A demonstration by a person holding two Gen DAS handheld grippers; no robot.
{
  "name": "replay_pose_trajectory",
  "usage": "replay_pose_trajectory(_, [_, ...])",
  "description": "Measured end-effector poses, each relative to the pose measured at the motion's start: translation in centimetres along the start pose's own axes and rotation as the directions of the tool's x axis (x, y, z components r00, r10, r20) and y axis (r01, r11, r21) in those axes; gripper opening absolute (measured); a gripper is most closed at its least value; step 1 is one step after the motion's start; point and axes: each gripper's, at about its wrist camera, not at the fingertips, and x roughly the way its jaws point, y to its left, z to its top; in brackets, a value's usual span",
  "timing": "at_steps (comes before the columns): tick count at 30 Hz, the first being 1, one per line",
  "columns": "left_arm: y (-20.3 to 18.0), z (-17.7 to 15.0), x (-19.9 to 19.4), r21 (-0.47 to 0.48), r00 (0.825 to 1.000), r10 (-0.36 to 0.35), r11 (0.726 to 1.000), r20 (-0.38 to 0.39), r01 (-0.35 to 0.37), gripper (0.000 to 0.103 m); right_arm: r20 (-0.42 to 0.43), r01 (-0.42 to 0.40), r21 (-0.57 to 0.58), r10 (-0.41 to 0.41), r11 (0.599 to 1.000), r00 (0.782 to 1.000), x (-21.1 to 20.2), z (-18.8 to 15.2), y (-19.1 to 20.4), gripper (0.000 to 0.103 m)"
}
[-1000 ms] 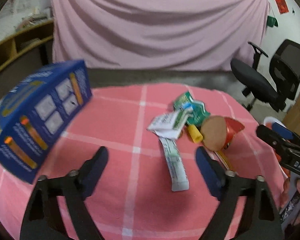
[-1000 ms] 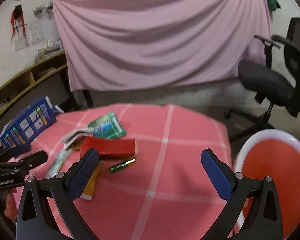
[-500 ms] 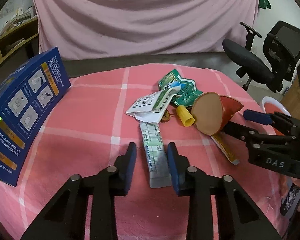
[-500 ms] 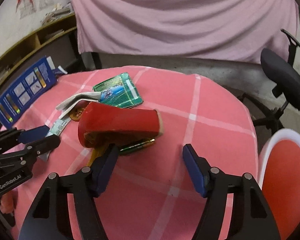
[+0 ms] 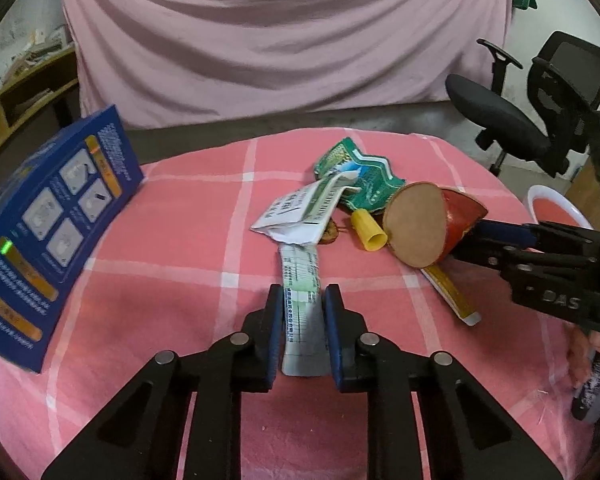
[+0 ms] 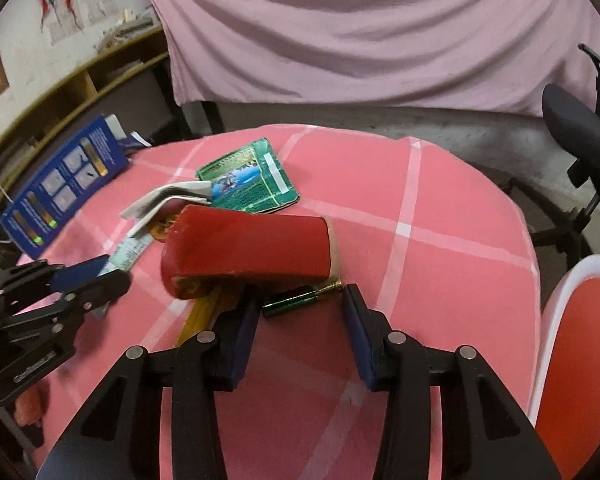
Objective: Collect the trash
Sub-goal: 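Grasp the white-and-green tube with the left tool while the right tool grasps the green battery, then carry the tube and battery over the bucket and open both tools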
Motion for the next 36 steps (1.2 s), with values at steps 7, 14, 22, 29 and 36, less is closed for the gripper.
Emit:
replay_pose_trajectory(7, [-2.0, -1.1, -1.6, 0.026, 0.999, 0.037, 0.999, 0.028, -0.038, 0.015, 0.059, 0.018, -0.052, -0.015, 0.998, 0.998, -3.0, -1.6, 1.4, 0.04])
replay_pose_trajectory(14, [-3.7, -2.6, -3.7, 0.018, 0.997, 0.033, 0.999, 0.076, -0.035, 0.014, 0.202, 0.024, -0.035, -0.016, 0.999, 0.979, -6.8, -3.3, 0.9, 0.04])
replay_pose_trajectory(22, [-4.8, -3.8, -8.7, -0.078, 0.943, 0.01, 0.997, 0.334, 0.017, 0.014, 0.474, 0.077, -0.04, -0.049, 0.996, 0.879, -12.0, -5.4, 1.2, 0.04])
replay_pose_trajectory(29, [-7.2, -2.3, -12.1, -0.063, 0.861, -0.056, 0.993, 0.506, 0.102, 0.014, 0.688, 0.149, -0.008, -0.102, 0.989, 0.718, -16.7, -7.4, 0.7, 0.04])
replay_pose_trajectory(36, [-11.9, -0.3, -15.1, 0.067, 0.767, -0.136, 0.99, 0.627, 0.121, 0.014, 0.788, 0.211, 0.061, -0.176, 0.976, 0.59, -20.5, -8.3, -1.5, 0.04])
